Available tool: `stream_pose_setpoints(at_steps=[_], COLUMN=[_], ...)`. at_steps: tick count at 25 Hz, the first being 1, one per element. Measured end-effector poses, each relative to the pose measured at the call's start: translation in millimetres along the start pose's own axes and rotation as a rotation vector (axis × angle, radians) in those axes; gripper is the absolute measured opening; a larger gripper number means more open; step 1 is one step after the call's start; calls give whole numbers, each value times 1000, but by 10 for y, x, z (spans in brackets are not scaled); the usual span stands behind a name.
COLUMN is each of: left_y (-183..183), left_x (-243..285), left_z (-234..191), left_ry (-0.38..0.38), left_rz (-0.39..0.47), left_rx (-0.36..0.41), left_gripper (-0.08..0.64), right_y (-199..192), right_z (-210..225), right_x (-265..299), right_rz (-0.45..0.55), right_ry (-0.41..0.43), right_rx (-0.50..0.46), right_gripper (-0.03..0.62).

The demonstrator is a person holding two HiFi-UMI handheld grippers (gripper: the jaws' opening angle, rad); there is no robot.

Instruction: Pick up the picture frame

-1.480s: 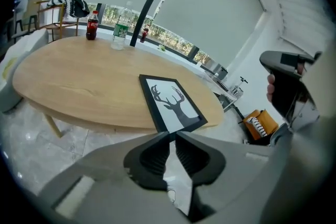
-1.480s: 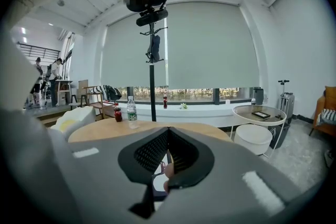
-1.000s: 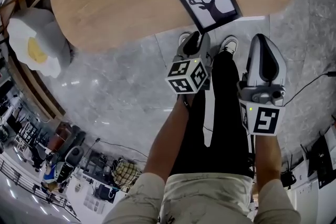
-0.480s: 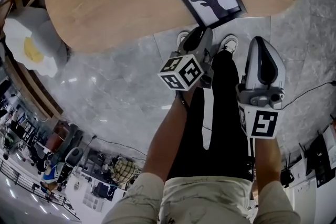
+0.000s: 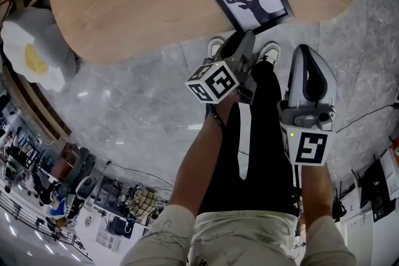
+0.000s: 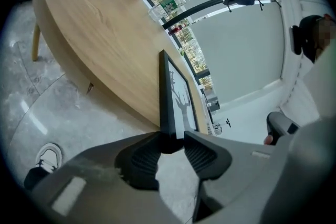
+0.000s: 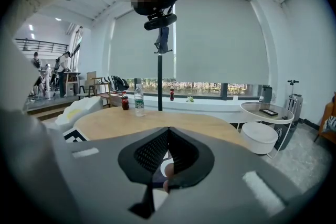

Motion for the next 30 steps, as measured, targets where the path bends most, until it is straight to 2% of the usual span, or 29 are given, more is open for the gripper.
stream_pose_setpoints(at_steps=[10,23,30], left_y=[-6,84,202], left_x=[3,-56,-78], left_z=[32,336,487], left_ry=[-16,-51,-94], left_rz=[-1,23,42], left_rx=[-23,13,33], left_gripper=[139,107,89], right_y=[-37,129,194], right_z=[25,96,90], right_x=[14,-46,-40], right_rz=[-2,28,40], right_ry=[-7,-24,-35], right_rx=[-1,0,-6], right_gripper=[2,2,2])
Point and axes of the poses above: the fingertips, and each gripper's own axes: x forward along the fingers, z to its right, y out of its top, the point moved 6 cm from there along -x, backward along the fingers, and after that the axes turned 10 degrees about z, right-handed, at the moved point
